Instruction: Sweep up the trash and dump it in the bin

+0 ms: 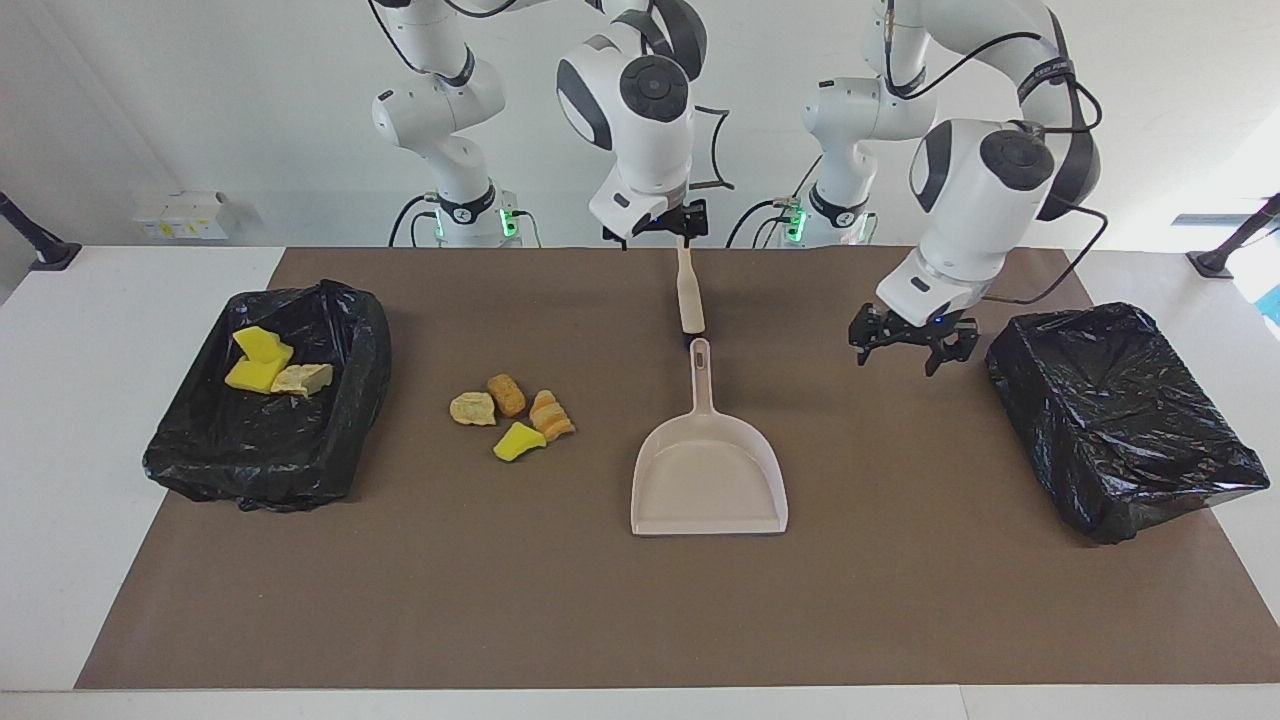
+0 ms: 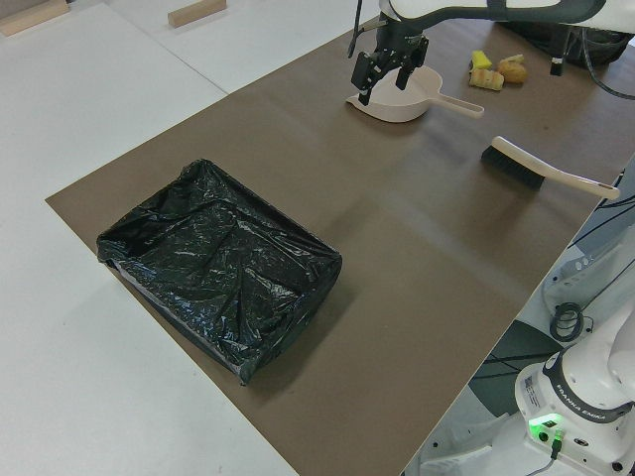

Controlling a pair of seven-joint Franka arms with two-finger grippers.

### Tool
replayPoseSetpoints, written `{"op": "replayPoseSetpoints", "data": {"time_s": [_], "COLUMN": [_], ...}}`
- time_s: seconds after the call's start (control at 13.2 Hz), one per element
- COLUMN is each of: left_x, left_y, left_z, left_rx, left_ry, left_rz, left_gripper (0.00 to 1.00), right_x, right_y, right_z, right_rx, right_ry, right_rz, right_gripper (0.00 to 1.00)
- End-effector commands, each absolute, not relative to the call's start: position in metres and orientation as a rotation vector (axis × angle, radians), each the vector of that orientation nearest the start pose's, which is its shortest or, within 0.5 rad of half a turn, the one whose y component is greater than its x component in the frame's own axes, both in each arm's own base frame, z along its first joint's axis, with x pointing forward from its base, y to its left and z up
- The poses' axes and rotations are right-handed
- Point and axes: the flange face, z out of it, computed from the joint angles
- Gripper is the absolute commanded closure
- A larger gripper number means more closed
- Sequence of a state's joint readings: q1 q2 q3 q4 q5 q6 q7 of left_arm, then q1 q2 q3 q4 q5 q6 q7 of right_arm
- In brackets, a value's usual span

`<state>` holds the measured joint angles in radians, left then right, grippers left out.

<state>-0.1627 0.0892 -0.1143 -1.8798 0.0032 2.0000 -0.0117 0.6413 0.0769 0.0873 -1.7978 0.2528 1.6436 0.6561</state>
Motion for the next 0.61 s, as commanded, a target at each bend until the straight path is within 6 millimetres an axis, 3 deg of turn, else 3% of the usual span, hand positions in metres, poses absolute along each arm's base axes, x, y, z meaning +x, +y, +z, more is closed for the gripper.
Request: {"op": "replayPoseSetpoints", "data": {"time_s": [0.0,0.3,0.53], "left_x": [0.564,0.539,0.52], "left_y": [-0.205,-0.281,-0.319], "left_z": [0.438,0.414,0.395], "left_rx": [-3.137,-3.153,-3.157], "left_ry": [0.408,0.404,0.381], "left_rz": [-0.09,-0.104,-0.076], "left_gripper": [0.0,0.0,0.0], "right_x": [0.332,0.282,0.262], "right_y": [0.374,0.396,0.413], "right_z": [0.45,0.411,0.385], "right_rx": [-2.972,-2.977,-2.949], "right_ry": [0.036,0.082,0.162], "right_rz": [0.485,0.53,0.509], "right_gripper": [0.0,0.0,0.0]}}
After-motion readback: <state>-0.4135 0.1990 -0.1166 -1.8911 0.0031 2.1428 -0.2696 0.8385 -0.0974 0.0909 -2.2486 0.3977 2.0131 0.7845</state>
